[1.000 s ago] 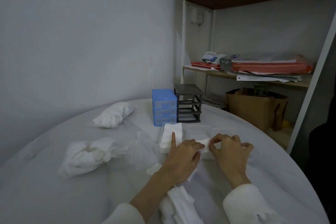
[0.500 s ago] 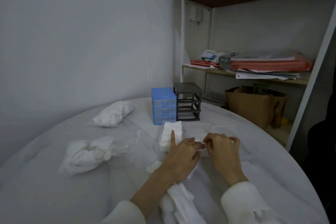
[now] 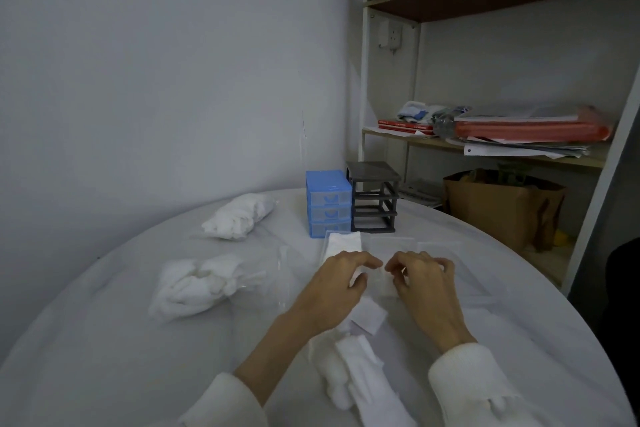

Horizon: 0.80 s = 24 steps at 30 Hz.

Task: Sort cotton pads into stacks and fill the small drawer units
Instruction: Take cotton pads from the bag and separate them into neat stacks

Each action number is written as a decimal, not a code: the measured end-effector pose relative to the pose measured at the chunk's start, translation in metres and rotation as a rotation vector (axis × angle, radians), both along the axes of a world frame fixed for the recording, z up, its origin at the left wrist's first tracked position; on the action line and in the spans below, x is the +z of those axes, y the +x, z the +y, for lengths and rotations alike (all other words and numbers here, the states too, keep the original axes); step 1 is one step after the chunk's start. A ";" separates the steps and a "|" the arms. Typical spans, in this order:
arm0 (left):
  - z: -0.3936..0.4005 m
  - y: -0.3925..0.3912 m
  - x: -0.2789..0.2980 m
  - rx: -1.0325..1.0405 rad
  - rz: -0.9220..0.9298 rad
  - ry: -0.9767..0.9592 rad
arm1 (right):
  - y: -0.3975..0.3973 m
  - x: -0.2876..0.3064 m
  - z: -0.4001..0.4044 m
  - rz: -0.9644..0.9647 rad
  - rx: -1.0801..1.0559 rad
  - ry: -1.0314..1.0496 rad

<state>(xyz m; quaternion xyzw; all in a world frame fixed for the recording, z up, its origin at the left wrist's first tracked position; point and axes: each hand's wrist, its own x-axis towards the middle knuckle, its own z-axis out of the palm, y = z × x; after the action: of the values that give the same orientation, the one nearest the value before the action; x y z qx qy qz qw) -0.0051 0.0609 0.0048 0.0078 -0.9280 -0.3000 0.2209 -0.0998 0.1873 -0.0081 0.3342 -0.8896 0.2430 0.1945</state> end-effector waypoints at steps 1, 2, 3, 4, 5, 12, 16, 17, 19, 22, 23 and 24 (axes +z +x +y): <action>-0.001 0.004 -0.001 0.005 0.014 0.012 | 0.002 -0.001 0.000 0.006 0.050 -0.004; -0.003 0.008 -0.002 0.011 0.023 0.026 | 0.004 -0.001 0.000 0.005 0.104 -0.008; -0.004 0.012 -0.002 0.016 0.027 0.042 | 0.006 -0.001 -0.001 0.000 0.159 -0.015; -0.004 0.017 -0.001 0.020 0.029 0.061 | 0.009 0.000 -0.001 -0.004 0.212 -0.027; -0.005 0.021 -0.001 0.021 0.028 0.084 | 0.011 0.000 -0.002 -0.004 0.259 -0.044; -0.014 0.062 -0.008 0.034 -0.019 0.116 | 0.039 0.002 0.002 -0.243 0.447 -0.129; -0.018 0.091 -0.018 0.016 -0.044 0.107 | 0.061 0.008 0.023 -0.546 0.555 -0.217; -0.017 0.097 -0.021 -0.011 -0.042 0.086 | 0.066 0.010 0.030 -0.622 0.582 -0.200; -0.015 0.109 -0.027 -0.046 -0.046 0.066 | 0.074 0.012 0.044 -0.710 0.614 -0.043; -0.013 0.117 -0.033 -0.076 -0.064 0.013 | 0.086 0.010 0.052 -0.673 0.658 0.155; -0.012 0.116 -0.034 -0.089 -0.066 -0.018 | 0.086 0.007 0.052 -0.633 0.659 0.149; -0.010 0.115 -0.034 -0.091 -0.055 -0.044 | 0.087 0.006 0.051 -0.598 0.653 0.118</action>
<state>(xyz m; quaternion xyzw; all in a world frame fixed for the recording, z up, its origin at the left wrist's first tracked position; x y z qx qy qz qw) 0.1099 0.0509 -0.0292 -0.0309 -0.9394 -0.2891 0.1815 -0.0126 0.2385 -0.0020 0.5230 -0.7670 0.3264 -0.1777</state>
